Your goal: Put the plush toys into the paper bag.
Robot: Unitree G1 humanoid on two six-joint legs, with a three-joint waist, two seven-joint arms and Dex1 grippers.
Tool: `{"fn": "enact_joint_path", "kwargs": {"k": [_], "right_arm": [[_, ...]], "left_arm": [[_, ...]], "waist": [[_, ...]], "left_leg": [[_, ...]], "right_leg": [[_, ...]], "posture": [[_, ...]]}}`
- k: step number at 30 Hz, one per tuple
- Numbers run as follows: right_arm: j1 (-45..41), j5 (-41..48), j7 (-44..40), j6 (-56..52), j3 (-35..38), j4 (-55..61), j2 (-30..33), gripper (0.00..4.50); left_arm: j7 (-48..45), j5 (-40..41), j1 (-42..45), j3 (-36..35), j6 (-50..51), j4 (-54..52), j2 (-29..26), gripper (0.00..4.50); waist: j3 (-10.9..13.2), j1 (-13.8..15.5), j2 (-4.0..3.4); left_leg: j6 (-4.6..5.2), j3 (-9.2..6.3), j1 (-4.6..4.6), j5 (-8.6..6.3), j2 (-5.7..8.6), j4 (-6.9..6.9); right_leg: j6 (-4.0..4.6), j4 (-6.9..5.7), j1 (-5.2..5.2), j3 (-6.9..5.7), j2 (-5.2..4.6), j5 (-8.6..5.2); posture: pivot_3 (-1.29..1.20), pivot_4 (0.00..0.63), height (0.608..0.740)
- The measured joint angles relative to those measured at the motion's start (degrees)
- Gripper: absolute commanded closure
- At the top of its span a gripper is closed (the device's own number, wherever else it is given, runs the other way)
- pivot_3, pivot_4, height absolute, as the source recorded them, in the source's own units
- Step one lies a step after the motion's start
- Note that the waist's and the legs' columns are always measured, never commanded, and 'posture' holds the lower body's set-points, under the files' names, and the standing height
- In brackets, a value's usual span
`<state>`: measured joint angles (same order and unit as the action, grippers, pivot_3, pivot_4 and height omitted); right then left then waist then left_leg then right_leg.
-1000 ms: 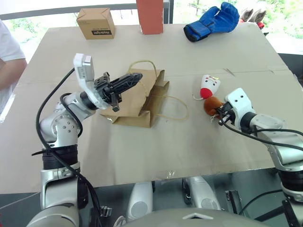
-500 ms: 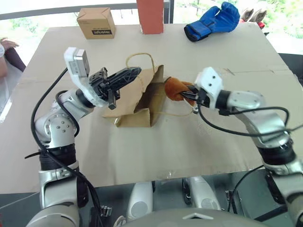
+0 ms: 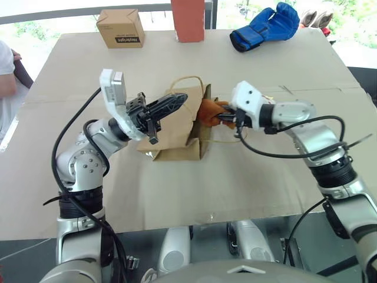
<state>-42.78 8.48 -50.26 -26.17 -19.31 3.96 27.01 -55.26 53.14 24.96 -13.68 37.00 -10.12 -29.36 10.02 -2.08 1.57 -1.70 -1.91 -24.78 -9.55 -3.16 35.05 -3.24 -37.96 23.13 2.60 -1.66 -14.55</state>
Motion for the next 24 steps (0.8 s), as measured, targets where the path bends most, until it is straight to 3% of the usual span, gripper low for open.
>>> {"fn": "enact_joint_path", "kwargs": {"k": [3, 7, 10, 12, 16, 24], "right_arm": [[-0.1, -0.6, -0.9, 0.5, -3.3, -0.5, -4.6, 4.47], [-3.5, -4.5, -0.6, 8.0, -9.0, -11.7, -13.4, 4.47], [-6.9, -5.4, -0.9, 15.4, -9.0, -24.0, -18.5, 3.55], [-7.7, -4.8, -2.0, 19.1, -7.2, -29.9, -20.4, 2.48], [-6.5, -5.8, -0.4, 22.4, -4.3, -29.2, -17.7, 0.65], [6.9, -0.9, -0.6, 7.5, 5.8, -1.3, -3.5, 0.65]], "left_arm": [[0.3, 0.0, 0.2, 0.9, -0.2, -0.6, 1.6, 4.50], [0.8, 0.0, 1.3, 2.0, -0.2, -0.6, 3.3, 4.50], [0.7, 0.0, 1.1, 1.8, -0.9, -0.6, 3.6, 4.50], [0.4, 0.0, 0.1, 2.1, -1.1, -0.7, 3.6, 4.50], [0.6, -0.1, -1.9, 1.3, -1.6, -0.7, 3.2, 4.50], [4.6, -1.3, -4.8, -4.3, -6.2, -0.5, 2.4, 4.50]], "waist": [[0.0, -0.5, -0.01], [0.0, -0.4, -0.01], [0.0, 0.0, 0.01], [0.0, 0.2, 0.01], [0.0, 0.3, 0.00], [0.0, 0.0, -0.03]], "left_leg": [[0.00, -0.01, 0.05, 0.00, -0.07, -0.03], [-0.01, -0.04, 0.02, 0.00, -0.09, -0.01], [-0.01, -0.03, -0.01, 0.00, -0.05, 0.02], [-0.01, -0.04, -0.02, 0.00, -0.02, 0.02], [-0.01, -0.05, 0.00, 0.00, -0.02, 0.02], [-0.01, -0.04, 0.05, 0.00, -0.03, -0.02]], "right_leg": [[0.00, -0.04, 0.01, 0.03, 0.10, 0.00], [-0.01, -0.03, 0.01, 0.02, 0.15, 0.01], [0.00, 0.00, -0.02, 0.02, 0.10, 0.02], [0.00, 0.04, -0.06, 0.02, 0.07, 0.02], [0.01, 0.00, -0.05, 0.01, 0.06, 0.02], [0.01, -0.02, -0.04, 0.03, 0.07, 0.00]], "posture": [[0.00, 0.150, 0.740], [0.00, 0.150, 0.740], [0.00, 0.150, 0.740], [0.00, 0.150, 0.740], [0.00, 0.150, 0.740], [0.00, 0.150, 0.740]]}}
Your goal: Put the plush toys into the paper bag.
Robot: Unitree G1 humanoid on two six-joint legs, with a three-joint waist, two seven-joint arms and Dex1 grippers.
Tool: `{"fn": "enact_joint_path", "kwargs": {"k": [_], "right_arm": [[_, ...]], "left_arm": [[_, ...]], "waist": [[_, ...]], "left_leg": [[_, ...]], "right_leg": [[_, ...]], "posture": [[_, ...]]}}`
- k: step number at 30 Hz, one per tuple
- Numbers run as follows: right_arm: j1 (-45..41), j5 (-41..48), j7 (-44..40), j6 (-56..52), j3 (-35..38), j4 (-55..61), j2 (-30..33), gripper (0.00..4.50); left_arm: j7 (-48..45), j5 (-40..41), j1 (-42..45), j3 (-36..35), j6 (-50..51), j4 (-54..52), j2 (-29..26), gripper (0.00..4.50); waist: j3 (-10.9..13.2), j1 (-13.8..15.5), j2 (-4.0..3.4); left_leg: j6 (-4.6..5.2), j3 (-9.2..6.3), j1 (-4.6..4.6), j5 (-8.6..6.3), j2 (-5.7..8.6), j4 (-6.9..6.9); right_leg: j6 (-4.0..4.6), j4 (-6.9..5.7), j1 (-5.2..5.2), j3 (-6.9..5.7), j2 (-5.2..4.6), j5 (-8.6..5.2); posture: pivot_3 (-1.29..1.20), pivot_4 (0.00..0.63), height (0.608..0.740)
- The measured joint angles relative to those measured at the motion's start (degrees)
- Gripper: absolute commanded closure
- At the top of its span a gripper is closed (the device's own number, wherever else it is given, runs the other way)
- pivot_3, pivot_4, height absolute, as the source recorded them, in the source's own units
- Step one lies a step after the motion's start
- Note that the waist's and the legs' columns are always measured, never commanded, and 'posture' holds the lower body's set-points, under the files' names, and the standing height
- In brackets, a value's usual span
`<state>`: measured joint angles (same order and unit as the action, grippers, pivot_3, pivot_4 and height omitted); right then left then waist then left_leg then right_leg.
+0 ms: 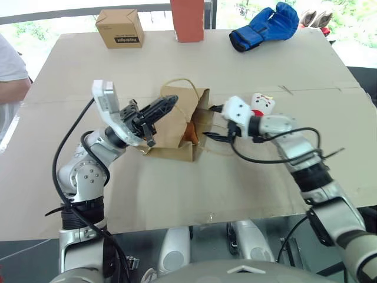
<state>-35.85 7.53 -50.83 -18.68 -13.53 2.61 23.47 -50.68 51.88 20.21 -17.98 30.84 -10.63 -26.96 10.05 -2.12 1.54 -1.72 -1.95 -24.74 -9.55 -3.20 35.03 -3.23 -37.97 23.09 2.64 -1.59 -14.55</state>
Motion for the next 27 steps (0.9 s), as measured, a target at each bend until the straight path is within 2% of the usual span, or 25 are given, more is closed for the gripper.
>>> {"fn": "enact_joint_path", "kwargs": {"k": [3, 5, 7, 10, 13, 19, 22, 27], "right_arm": [[0.5, 1.0, 0.2, -3.1, 1.3, 3.5, 1.4, 0.65], [1.5, 1.4, 2.5, -9.1, 3.6, 5.7, 4.1, 0.65], [-0.4, -0.7, 6.3, -11.6, 4.7, 1.1, 5.0, 0.65], [-7.3, -4.8, 12.1, -14.5, 4.9, -13.3, 5.0, 0.65], [-12.7, -7.7, 13.8, -14.8, 3.8, -26.9, 4.6, 1.45], [-15.3, -8.5, 11.8, -11.8, 2.8, -33.8, 3.3, 4.35], [-13.9, -8.1, 11.1, -11.1, 3.5, -31.8, 3.5, 4.45], [-5.5, 0.2, 5.4, -13.3, 8.4, -17.2, 4.2, 4.45]], "left_arm": [[0.9, -0.1, 0.2, 0.1, -0.5, 0.0, 0.6, 4.50], [2.8, -0.8, 0.3, 0.2, -1.5, -0.1, 2.2, 4.50], [4.0, -1.1, 0.4, 0.5, -1.9, -0.1, 2.9, 4.50], [4.9, -1.2, 0.9, 1.5, -2.2, -0.3, 4.0, 4.50], [5.4, -1.3, 1.5, 2.2, -2.5, -0.3, 3.9, 4.50], [6.2, -1.3, 1.7, 2.6, -2.6, -1.4, 3.9, 4.50], [6.9, -1.1, 1.3, 2.6, -2.6, -3.1, 4.0, 4.50], [7.6, 0.1, 0.2, 2.6, -2.1, -4.1, 4.1, 4.50]], "waist": [[0.0, 0.0, 0.00], [0.0, 0.3, 0.01], [0.0, 0.3, 0.01], [0.0, 0.1, 0.01], [0.0, -0.1, 0.02], [0.0, -0.1, 0.02], [0.0, 0.0, 0.02], [0.0, 0.1, -0.02]], "left_leg": [[0.00, 0.00, 0.01, 0.00, 0.00, 0.01], [0.00, 0.02, -0.03, 0.00, 0.02, 0.05], [0.00, 0.09, -0.01, 0.00, 0.03, 0.12], [0.00, 0.13, 0.00, 0.01, 0.04, 0.15], [0.02, 0.13, 0.00, -0.01, 0.04, 0.07], [0.09, 0.12, -0.01, -0.05, 0.03, 0.03], [0.08, 0.12, 0.00, -0.05, 0.04, 0.07], [0.08, 0.11, -0.05, -0.05, 0.05, 0.06]], "right_leg": [[-0.01, 0.00, -0.01, 0.00, 0.01, -0.01], [0.01, 0.04, -0.02, 0.01, -0.02, 0.00], [0.06, 0.04, -0.03, 0.06, -0.04, -0.02], [0.15, 0.03, -0.02, 0.15, -0.01, -0.07], [0.02, 0.04, -0.02, 0.17, 0.01, 0.01], [-0.01, 0.07, -0.03, 0.17, 0.02, 0.01], [-0.01, 0.05, -0.05, 0.17, 0.02, 0.02], [-0.02, 0.07, -0.03, 0.19, 0.02, 0.02]], "posture": [[0.00, 0.150, 0.740], [0.00, 0.150, 0.740], [0.00, 0.150, 0.740], [0.00, 0.150, 0.740], [0.00, 0.150, 0.740], [0.00, 0.150, 0.740], [0.00, 0.150, 0.740], [0.00, 0.150, 0.740]]}}
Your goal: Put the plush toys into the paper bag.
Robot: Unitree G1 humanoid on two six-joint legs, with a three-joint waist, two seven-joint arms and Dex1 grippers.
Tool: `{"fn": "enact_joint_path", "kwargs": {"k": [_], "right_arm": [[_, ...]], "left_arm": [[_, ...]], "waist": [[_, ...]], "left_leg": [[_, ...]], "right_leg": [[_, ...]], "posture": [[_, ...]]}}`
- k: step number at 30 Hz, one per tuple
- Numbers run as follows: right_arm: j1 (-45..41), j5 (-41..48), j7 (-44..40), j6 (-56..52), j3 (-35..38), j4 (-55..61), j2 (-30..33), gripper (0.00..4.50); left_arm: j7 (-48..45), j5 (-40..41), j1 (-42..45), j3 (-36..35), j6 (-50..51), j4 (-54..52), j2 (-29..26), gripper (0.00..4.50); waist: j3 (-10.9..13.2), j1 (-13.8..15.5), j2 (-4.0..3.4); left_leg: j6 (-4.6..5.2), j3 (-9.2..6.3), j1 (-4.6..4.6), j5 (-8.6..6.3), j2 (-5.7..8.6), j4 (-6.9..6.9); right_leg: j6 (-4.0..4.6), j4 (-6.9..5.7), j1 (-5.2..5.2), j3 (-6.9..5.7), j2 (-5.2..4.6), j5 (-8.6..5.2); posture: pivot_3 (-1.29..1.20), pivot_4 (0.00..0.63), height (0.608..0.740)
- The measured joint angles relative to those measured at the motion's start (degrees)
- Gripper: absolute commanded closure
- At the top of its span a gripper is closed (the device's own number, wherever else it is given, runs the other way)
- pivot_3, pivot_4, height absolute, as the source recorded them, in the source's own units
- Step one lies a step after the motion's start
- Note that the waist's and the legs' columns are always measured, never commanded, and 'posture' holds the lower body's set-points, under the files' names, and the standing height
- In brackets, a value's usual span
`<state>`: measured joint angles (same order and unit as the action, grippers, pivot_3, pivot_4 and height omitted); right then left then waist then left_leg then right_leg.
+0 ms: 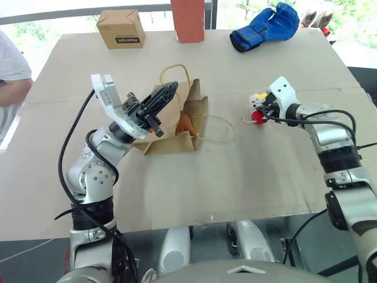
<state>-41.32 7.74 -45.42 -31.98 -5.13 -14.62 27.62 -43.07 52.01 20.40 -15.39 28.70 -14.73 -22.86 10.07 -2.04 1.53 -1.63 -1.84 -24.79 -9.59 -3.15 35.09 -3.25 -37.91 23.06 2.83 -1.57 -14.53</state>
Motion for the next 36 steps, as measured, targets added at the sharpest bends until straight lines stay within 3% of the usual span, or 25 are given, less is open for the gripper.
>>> {"fn": "enact_joint_path", "kwargs": {"k": [5, 7, 12, 18, 25, 29, 34, 36], "right_arm": [[-0.5, 10.6, 0.3, -8.2, 3.6, 16.3, -5.9, 4.45], [-1.2, 11.5, 4.9, -10.4, 3.6, 19.1, -11.5, 4.45], [2.6, 9.5, 11.2, -10.5, -6.6, 18.0, -22.8, 4.45], [3.0, 7.5, 12.0, -6.3, -10.6, 11.1, -26.9, 4.45], [2.1, 10.0, 2.2, -4.3, -12.1, 7.2, -26.4, 4.45], [-0.2, 7.5, 1.9, 3.0, -12.4, -1.2, -28.0, 2.83], [5.7, 7.5, 1.5, 3.0, -12.0, 5.7, -23.4, 0.28], [8.5, 8.5, 1.5, 0.5, -10.9, 10.5, -20.3, 0.28]], "left_arm": [[0.4, 0.7, 1.4, 1.0, 0.9, 0.0, 0.7, 4.50], [1.0, 1.3, 2.3, 1.2, 1.0, 0.0, 1.5, 4.50], [2.3, 2.3, 5.1, 2.5, 1.3, 0.0, 4.2, 4.50], [3.5, 3.4, 4.7, 3.3, 2.5, -1.4, 5.9, 4.50], [3.2, 3.4, 2.7, 4.3, 2.6, -2.1, 5.8, 4.50], [2.3, 3.2, 0.5, 4.9, 2.5, -2.7, 5.7, 4.50], [-0.6, 2.1, -1.8, 4.1, 2.0, -2.8, 1.2, 4.50], [-2.0, 2.0, -2.0, 3.1, 1.6, -2.6, -0.3, 4.50]], "waist": [[0.0, -0.4, -0.05], [0.0, -0.3, -0.03], [0.0, -0.2, 0.00], [0.0, 0.0, 0.00], [0.0, -0.3, 0.00], [0.0, -0.4, -0.01], [0.0, -0.1, -0.01], [0.0, -0.1, -0.01]], "left_leg": [[0.00, -0.10, 0.06, 0.00, -0.09, -0.01], [0.00, -0.12, 0.05, 0.00, -0.09, -0.01], [0.00, -0.09, -0.01, 0.00, -0.06, -0.01], [-0.01, -0.09, -0.02, 0.00, -0.03, 0.05], [-0.01, -0.11, 0.02, 0.00, -0.05, 0.01], [-0.01, -0.10, 0.03, 0.00, -0.05, 0.01], [-0.02, -0.09, 0.00, -0.01, -0.05, -0.03], [-0.02, -0.07, 0.02, 0.00, -0.05, -0.02]], "right_leg": [[0.00, -0.09, 0.02, -0.03, 0.15, -0.01], [0.01, -0.08, 0.01, -0.05, 0.15, -0.01], [0.01, -0.04, 0.01, -0.01, 0.12, 0.00], [0.00, -0.04, 0.00, 0.06, 0.13, 0.00], [0.01, -0.05, 0.00, 0.05, 0.17, 0.00], [0.01, -0.05, 0.01, 0.07, 0.18, 0.00], [0.02, 0.00, 0.01, 0.07, 0.16, -0.01], [0.05, -0.01, 0.01, 0.09, 0.15, -0.04]], "posture": [[0.00, 0.150, 0.740], [0.00, 0.150, 0.740], [0.00, 0.150, 0.740], [0.00, 0.150, 0.740], [0.00, 0.150, 0.740], [0.00, 0.150, 0.740], [0.00, 0.150, 0.740], [0.00, 0.150, 0.740]]}}
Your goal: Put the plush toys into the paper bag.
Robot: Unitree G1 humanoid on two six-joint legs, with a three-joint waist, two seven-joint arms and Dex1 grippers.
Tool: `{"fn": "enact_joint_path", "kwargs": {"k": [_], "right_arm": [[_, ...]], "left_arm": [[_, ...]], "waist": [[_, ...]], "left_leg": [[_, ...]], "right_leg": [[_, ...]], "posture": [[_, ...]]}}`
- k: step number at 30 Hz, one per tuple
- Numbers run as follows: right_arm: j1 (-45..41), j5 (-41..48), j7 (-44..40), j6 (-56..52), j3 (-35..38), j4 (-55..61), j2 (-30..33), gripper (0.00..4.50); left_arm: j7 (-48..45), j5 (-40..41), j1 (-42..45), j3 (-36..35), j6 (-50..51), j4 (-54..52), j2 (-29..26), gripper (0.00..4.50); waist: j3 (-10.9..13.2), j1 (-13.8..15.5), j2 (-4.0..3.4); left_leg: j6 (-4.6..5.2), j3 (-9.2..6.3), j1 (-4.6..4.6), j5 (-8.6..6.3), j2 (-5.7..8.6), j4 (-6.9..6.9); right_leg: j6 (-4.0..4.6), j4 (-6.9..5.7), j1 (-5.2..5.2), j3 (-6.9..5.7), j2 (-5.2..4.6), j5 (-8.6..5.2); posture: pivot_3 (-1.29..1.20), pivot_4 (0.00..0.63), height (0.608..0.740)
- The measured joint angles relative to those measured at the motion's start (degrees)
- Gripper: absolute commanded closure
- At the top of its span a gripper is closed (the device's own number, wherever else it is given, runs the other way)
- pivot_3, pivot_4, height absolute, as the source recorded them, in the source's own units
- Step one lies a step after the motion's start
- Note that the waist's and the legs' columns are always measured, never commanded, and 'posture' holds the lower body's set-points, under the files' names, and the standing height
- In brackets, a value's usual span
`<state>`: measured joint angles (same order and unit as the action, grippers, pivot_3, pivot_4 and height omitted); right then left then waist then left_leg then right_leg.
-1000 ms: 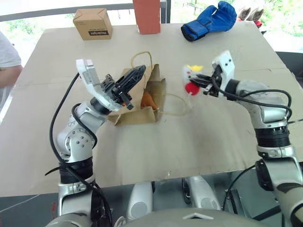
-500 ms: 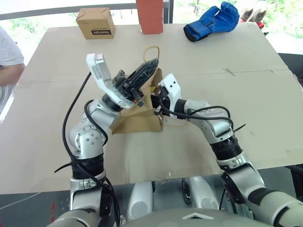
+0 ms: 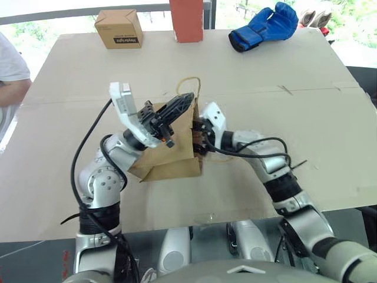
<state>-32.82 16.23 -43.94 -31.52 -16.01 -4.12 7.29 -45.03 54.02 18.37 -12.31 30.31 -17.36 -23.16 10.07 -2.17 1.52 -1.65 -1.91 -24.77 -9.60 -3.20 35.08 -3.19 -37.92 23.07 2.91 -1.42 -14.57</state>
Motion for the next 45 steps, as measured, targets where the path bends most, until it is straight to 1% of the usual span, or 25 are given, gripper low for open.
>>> {"fn": "enact_joint_path", "kwargs": {"k": [3, 4, 7, 8, 12, 14, 16, 17, 18, 20, 22, 24, 25, 27, 29, 31, 32, 34, 35, 36, 37, 38, 40, 41, 45], "right_arm": [[2.4, 0.8, 1.2, -2.8, 2.5, 5.5, 2.9, 0.28], [4.1, 1.9, 2.8, -5.3, 4.8, 10.0, 4.8, 0.28], [6.6, 3.5, 6.2, -10.4, 10.2, 16.8, 7.9, 0.28], [8.1, 4.8, 8.0, -13.6, 12.8, 20.2, 8.5, 0.28], [15.8, 9.3, 12.9, -24.9, 18.3, 27.8, 10.4, 0.28], [17.4, 10.4, 14.6, -27.9, 20.2, 28.4, 10.3, 0.28], [18.8, 12.7, 17.6, -32.8, 25.0, 30.1, 8.4, 0.28], [19.3, 14.9, 19.5, -36.8, 29.1, 31.4, 6.5, 0.28], [19.6, 15.7, 20.1, -38.1, 30.5, 31.9, 5.8, 0.28], [20.6, 20.3, 21.9, -44.9, 35.7, 33.7, 1.6, 0.28], [19.7, 23.5, 23.2, -48.6, 37.5, 33.4, -2.9, 0.28], [15.3, 24.7, 25.5, -49.4, 37.9, 29.0, -7.7, 0.28], [14.3, 24.6, 25.9, -49.1, 38.0, 27.8, -8.3, 0.28], [9.9, 24.2, 28.3, -46.8, 38.6, 20.8, -10.9, 0.28], [7.3, 24.0, 29.8, -43.9, 39.4, 15.2, -12.4, 0.28], [6.3, 24.2, 30.3, -42.1, 39.8, 12.2, -12.8, 0.28], [6.1, 24.6, 30.3, -41.4, 40.0, 11.3, -12.8, 0.79], [5.6, 24.5, 29.5, -38.7, 39.3, 7.6, -11.7, 1.65], [5.6, 24.5, 29.1, -38.0, 39.0, 6.6, -11.2, 2.24], [5.9, 24.4, 27.9, -36.4, 38.3, 5.0, -10.3, 2.59], [6.3, 24.7, 27.1, -35.7, 38.3, 4.7, -10.2, 3.10], [6.6, 25.6, 26.0, -34.9, 38.3, 4.7, -10.2, 3.44], [6.6, 27.1, 24.4, -33.7, 38.2, 5.0, -10.1, 4.29], [6.6, 27.4, 23.8, -32.8, 38.0, 5.4, -10.0, 4.40], [6.1, 31.4, 22.6, -30.5, 38.1, 7.5, -9.9, 4.40]], "left_arm": [[-1.5, 0.0, 0.1, -0.8, -0.5, 0.7, -1.3, 4.50], [-2.5, 0.0, 0.2, -1.2, -0.7, 1.8, -2.6, 4.50], [-3.6, 0.5, 1.1, -3.2, -0.6, 3.9, -3.2, 4.50], [-3.7, 2.4, 2.1, -4.0, 0.3, 4.9, -3.3, 4.50], [-3.7, 8.2, 5.1, -6.9, 3.3, 5.6, -3.6, 4.50], [-3.7, 8.7, 5.1, -7.3, 3.9, 5.6, -3.7, 4.50], [-3.8, 9.1, 5.2, -7.3, 4.3, 5.7, -3.7, 4.50], [-3.7, 9.1, 5.2, -7.3, 4.3, 5.6, -3.7, 4.50], [-3.7, 9.1, 5.2, -7.3, 4.3, 5.6, -3.7, 4.50], [-3.4, 9.1, 5.2, -7.3, 4.4, 5.6, -3.7, 4.50], [-3.3, 9.1, 5.1, -7.2, 4.5, 5.2, -3.4, 4.50], [-3.3, 9.2, 5.0, -6.3, 4.9, 4.2, -3.2, 4.50], [-3.3, 9.2, 5.0, -6.1, 5.0, 4.1, -3.2, 4.50], [-3.2, 9.2, 4.5, -5.7, 5.4, 3.4, -3.1, 4.50], [-3.1, 9.4, 4.1, -5.7, 5.6, 2.8, -3.1, 4.50], [-2.7, 9.8, 3.8, -5.7, 5.7, 2.4, -3.2, 4.50], [-2.5, 9.9, 3.7, -5.7, 5.8, 2.2, -3.2, 4.50], [-1.8, 10.6, 2.8, -5.9, 6.0, 1.0, -3.4, 4.50], [-1.5, 11.0, 2.5, -6.1, 6.1, 0.4, -3.4, 4.50], [-0.8, 11.6, 1.8, -6.6, 6.3, -0.6, -3.5, 4.50], [-0.5, 11.9, 1.3, -7.1, 6.4, -1.2, -3.6, 4.50], [0.1, 12.2, 0.8, -7.7, 6.4, -1.7, -3.9, 4.50], [0.8, 12.9, 0.3, -8.1, 6.5, -2.4, -4.1, 4.50], [1.1, 13.1, 0.1, -8.1, 6.5, -2.5, -4.1, 4.50], [1.5, 13.3, -0.2, -8.1, 6.4, -2.5, -4.1, 4.50]], "waist": [[0.0, 0.0, -0.01], [0.0, 0.0, -0.02], [0.0, 0.1, 0.00], [0.0, 0.2, 0.00], [0.0, 0.1, 0.01], [0.0, -0.1, 0.01], [0.0, -0.1, 0.01], [0.0, 0.0, 0.01], [0.0, 0.0, 0.01], [0.0, 0.0, 0.01], [0.0, -0.3, -0.01], [0.0, -0.4, -0.03], [0.0, -0.3, -0.03], [0.0, -0.1, -0.02], [0.0, 0.0, -0.02], [0.0, 0.1, -0.02], [0.0, 0.0, -0.02], [0.0, -0.2, -0.03], [0.0, -0.2, -0.03], [0.0, -0.2, -0.03], [0.0, -0.2, -0.03], [0.0, -0.2, -0.03], [0.0, -0.2, -0.03], [0.0, -0.2, -0.03], [0.0, -0.2, -0.05]], "left_leg": [[0.00, -0.02, 0.02, 0.00, 0.00, 0.00], [0.00, -0.03, 0.01, 0.00, -0.01, 0.00], [0.00, 0.00, -0.02, 0.00, 0.00, 0.00], [0.00, -0.02, -0.03, 0.00, 0.00, 0.00], [0.00, 0.00, -0.02, 0.00, 0.00, -0.01], [0.00, 0.04, -0.01, 0.00, 0.00, -0.01], [0.01, 0.03, 0.00, 0.00, 0.00, -0.01], [0.01, 0.02, -0.01, 0.00, 0.00, -0.01], [0.01, 0.02, -0.01, 0.00, 0.00, -0.01], [0.01, 0.02, -0.01, 0.00, -0.01, -0.01], [0.01, 0.04, 0.02, 0.00, -0.02, -0.01], [0.01, 0.02, 0.03, 0.00, -0.03, 0.00], [0.01, 0.02, 0.03, 0.00, -0.03, 0.01], [0.01, 0.02, -0.04, 0.00, -0.01, 0.02], [0.01, 0.02, -0.08, 0.00, 0.00, 0.02], [0.04, 0.02, -0.10, -0.02, 0.01, -0.01], [0.06, 0.02, -0.10, -0.03, 0.01, -0.02], [0.06, 0.03, -0.07, -0.03, 0.01, -0.03], [0.06, 0.03, -0.06, -0.03, 0.00, -0.03], [0.06, 0.03, -0.04, -0.03, 0.00, -0.03], [0.06, 0.02, -0.04, -0.03, 0.00, -0.03], [0.06, 0.02, -0.02, -0.03, -0.01, -0.03], [0.06, 0.02, -0.03, -0.03, -0.02, -0.03], [0.06, 0.02, -0.03, -0.03, -0.01, -0.02], [0.06, 0.03, -0.05, -0.03, -0.01, -0.02]], "right_leg": [[0.08, -0.03, 0.01, -0.02, 0.00, -0.05], [0.09, -0.03, 0.01, -0.02, 0.01, -0.06], [0.08, 0.01, 0.02, 0.00, 0.00, -0.06], [0.07, 0.01, 0.02, -0.01, 0.00, -0.05], [0.05, 0.02, 0.01, 0.01, -0.01, -0.05], [0.05, 0.02, 0.02, 0.05, -0.01, -0.05], [-0.01, 0.00, 0.03, 0.06, 0.00, -0.10], [-0.07, 0.00, 0.03, 0.05, 0.00, -0.15], [-0.07, 0.00, 0.02, 0.05, 0.00, -0.14], [-0.08, 0.01, 0.02, 0.05, 0.00, -0.13], [-0.06, 0.00, 0.03, 0.09, 0.01, -0.15], [-0.02, 0.00, 0.05, 0.11, 0.04, -0.18], [-0.01, 0.00, 0.05, 0.11, 0.05, -0.18], [0.00, 0.03, 0.05, 0.10, 0.04, -0.18], [0.10, 0.06, 0.05, 0.11, 0.04, -0.06], [0.00, 0.08, 0.05, 0.11, 0.03, 0.01], [-0.01, 0.08, 0.05, 0.11, 0.03, 0.01], [-0.01, 0.07, 0.05, 0.11, 0.03, 0.01], [-0.01, 0.06, 0.05, 0.11, 0.03, 0.00], [0.00, 0.05, 0.05, 0.11, 0.03, -0.01], [0.00, 0.04, 0.05, 0.11, 0.04, -0.01], [0.01, 0.04, 0.05, 0.11, 0.05, -0.01], [0.03, 0.04, 0.05, 0.11, 0.05, -0.03], [0.05, 0.05, 0.05, 0.12, 0.05, -0.06], [0.04, 0.05, 0.05, 0.12, 0.05, -0.10]], "posture": [[0.00, 0.150, 0.740], [0.00, 0.150, 0.740], [0.00, 0.150, 0.740], [0.00, 0.150, 0.740], [0.00, 0.150, 0.740], [0.00, 0.150, 0.740], [0.00, 0.150, 0.740], [0.00, 0.150, 0.740], [0.00, 0.150, 0.740], [0.00, 0.150, 0.740], [0.00, 0.150, 0.740], [0.00, 0.150, 0.740], [0.00, 0.150, 0.740], [0.00, 0.150, 0.740], [0.00, 0.150, 0.740], [0.00, 0.150, 0.740], [0.00, 0.150, 0.740], [0.00, 0.150, 0.740], [0.00, 0.150, 0.740], [0.00, 0.150, 0.740], [0.00, 0.150, 0.740], [0.00, 0.150, 0.740], [0.00, 0.150, 0.740], [0.00, 0.150, 0.740], [0.00, 0.150, 0.740]]}}
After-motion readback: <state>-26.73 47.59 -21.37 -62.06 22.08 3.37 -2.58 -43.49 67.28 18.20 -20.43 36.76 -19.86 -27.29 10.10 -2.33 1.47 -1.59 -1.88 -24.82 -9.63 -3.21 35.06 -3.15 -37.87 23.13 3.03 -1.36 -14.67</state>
